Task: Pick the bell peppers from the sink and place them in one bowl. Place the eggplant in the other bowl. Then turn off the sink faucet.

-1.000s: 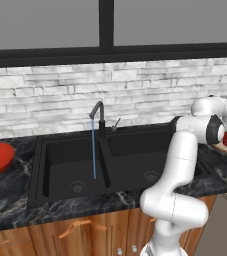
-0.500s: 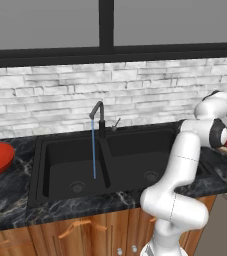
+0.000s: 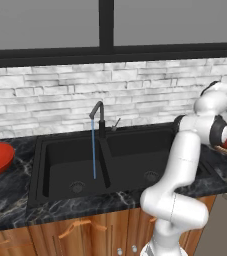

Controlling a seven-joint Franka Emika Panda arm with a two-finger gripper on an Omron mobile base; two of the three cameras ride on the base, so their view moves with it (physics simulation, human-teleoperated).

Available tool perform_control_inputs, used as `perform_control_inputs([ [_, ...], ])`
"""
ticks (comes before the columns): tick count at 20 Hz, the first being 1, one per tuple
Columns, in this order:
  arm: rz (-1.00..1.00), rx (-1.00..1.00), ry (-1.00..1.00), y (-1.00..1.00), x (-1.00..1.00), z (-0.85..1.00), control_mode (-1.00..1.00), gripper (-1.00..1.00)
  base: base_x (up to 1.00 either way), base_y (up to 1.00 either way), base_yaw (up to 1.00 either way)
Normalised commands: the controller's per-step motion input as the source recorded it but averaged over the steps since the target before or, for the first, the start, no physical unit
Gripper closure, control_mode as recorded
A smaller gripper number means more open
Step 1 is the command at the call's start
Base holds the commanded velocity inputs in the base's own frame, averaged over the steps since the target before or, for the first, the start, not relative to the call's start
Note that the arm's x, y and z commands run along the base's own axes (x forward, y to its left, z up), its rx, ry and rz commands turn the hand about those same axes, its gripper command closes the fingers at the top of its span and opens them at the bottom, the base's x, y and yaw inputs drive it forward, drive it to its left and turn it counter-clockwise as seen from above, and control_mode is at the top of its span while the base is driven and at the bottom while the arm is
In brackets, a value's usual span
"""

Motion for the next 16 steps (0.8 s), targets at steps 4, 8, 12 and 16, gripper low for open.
perform_control_inputs([
  [4, 0.01, -0.12, 0.0, 1.0, -0.16, 0.2, -1.0, -1.0, 0.0, 0.0, 0.0],
  [8, 0.07, -0.09, -0.06, 0.95, -0.22, 0.22, -1.0, -1.0, 0.0, 0.0, 0.0],
  [12, 0.15, -0.05, -0.13, 0.79, -0.29, 0.07, -1.0, -1.0, 0.0, 0.0, 0.0],
  [16, 0.25, 0.0, -0.24, 0.51, -0.35, 0.0, -1.0, -1.0, 0.0, 0.0, 0.0],
])
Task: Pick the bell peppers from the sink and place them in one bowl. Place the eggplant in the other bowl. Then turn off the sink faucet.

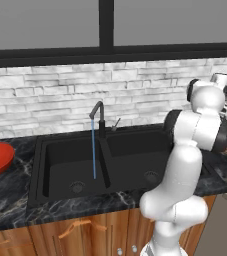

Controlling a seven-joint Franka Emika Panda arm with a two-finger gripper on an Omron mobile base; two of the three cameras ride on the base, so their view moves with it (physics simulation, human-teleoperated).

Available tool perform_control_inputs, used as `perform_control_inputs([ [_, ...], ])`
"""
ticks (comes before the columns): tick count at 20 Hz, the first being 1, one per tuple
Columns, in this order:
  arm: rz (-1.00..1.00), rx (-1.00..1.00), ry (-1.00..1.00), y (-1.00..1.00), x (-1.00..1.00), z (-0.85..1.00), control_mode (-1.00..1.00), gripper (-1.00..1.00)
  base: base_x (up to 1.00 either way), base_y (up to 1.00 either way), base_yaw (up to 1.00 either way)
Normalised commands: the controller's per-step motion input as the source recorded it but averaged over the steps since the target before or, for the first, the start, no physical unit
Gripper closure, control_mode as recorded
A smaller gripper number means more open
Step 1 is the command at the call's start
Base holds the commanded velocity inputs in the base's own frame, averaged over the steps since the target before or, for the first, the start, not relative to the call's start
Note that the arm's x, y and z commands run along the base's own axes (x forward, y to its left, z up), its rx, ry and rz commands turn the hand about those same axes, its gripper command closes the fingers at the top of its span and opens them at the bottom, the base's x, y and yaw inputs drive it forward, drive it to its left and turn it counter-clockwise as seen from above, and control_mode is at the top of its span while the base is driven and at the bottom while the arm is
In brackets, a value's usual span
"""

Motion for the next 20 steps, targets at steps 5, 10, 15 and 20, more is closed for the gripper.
perform_control_inputs([
  [5, 0.31, 0.0, -0.26, 0.36, -0.33, 0.0, -1.0, -1.0, 0.0, 0.0, 0.0],
  [10, 0.39, 0.0, -0.2, 0.5, -0.1, 0.0, -1.0, -1.0, 0.0, 0.0, 0.0],
  [15, 0.45, 0.0, -0.22, 0.53, 0.0, 0.04, -1.0, -1.0, 0.0, 0.0, 0.0],
  [20, 0.46, 0.0, -0.26, 0.43, 0.01, 0.16, -1.0, -1.0, 0.0, 0.0, 0.0],
])
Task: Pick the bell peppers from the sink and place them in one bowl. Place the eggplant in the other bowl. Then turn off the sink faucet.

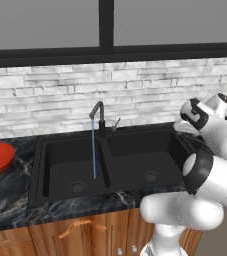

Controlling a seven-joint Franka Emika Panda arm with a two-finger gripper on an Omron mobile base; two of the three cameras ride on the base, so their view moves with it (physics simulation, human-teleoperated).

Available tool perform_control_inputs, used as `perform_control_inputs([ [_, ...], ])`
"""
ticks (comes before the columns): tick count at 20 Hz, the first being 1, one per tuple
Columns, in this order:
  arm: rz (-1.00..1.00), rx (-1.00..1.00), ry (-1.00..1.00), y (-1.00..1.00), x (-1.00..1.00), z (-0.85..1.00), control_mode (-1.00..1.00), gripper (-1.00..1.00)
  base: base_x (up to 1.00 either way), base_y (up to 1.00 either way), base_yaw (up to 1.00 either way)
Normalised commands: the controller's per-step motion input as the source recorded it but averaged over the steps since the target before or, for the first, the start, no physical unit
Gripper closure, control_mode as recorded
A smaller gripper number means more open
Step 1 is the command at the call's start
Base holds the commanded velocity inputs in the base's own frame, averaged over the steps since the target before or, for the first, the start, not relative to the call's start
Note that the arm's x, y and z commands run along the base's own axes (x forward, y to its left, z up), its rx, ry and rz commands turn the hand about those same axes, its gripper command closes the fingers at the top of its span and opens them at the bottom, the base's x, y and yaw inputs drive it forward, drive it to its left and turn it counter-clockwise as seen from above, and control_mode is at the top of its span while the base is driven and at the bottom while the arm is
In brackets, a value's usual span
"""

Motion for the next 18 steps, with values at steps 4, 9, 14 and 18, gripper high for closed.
perform_control_inputs([
  [4, 0.44, 0.0, -0.26, 0.53, 0.0, 0.18, -1.0, -1.0, 0.0, 0.0, 0.0],
  [9, 0.44, 0.0, -0.27, 0.54, 0.02, 0.15, -1.0, -1.0, 0.0, 0.0, 0.0],
  [14, 0.37, 0.0, -0.18, 0.55, 0.05, 0.03, -1.0, -1.0, 0.0, 0.0, 0.0],
  [18, 0.04, 0.0, 0.0, 0.04, 0.02, -0.01, -1.0, -1.0, 0.0, 0.0, 0.0],
])
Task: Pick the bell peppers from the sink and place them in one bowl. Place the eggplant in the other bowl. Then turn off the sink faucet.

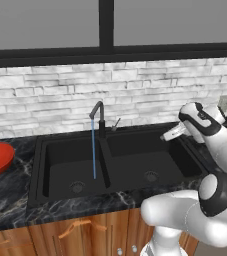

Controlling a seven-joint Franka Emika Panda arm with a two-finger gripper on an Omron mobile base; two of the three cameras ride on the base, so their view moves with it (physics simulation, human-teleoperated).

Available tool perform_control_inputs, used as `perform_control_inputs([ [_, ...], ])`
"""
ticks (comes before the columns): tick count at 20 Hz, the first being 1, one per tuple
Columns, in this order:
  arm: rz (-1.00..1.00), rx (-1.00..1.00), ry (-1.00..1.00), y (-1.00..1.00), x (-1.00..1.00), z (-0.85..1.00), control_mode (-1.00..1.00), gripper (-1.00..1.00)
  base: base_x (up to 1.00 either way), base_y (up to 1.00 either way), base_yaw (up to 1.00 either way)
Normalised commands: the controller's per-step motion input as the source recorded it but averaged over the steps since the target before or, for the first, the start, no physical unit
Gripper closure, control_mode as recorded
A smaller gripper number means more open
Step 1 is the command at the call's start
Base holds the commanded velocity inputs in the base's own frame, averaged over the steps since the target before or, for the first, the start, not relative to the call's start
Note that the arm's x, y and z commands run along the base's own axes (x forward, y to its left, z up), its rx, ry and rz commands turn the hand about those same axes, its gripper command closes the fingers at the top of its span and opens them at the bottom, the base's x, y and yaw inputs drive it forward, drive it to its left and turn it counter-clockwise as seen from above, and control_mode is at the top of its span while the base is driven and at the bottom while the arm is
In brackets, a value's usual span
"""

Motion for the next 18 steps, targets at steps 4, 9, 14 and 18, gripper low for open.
perform_control_inputs([
  [4, 0.05, 0.0, 0.0, 0.13, 0.34, -0.09, -1.0, -1.0, 0.0, 0.0, 0.0],
  [9, 0.16, 0.0, -0.01, 0.18, 0.47, -0.19, -1.0, -1.0, 0.0, 0.0, 0.0],
  [14, 0.16, 0.01, -0.06, 0.08, 0.42, -0.17, -1.0, -1.0, 0.0, 0.0, 0.0],
  [18, 0.15, 0.02, -0.07, 0.08, 0.4, -0.16, -1.0, -1.0, 0.0, 0.0, 0.0],
])
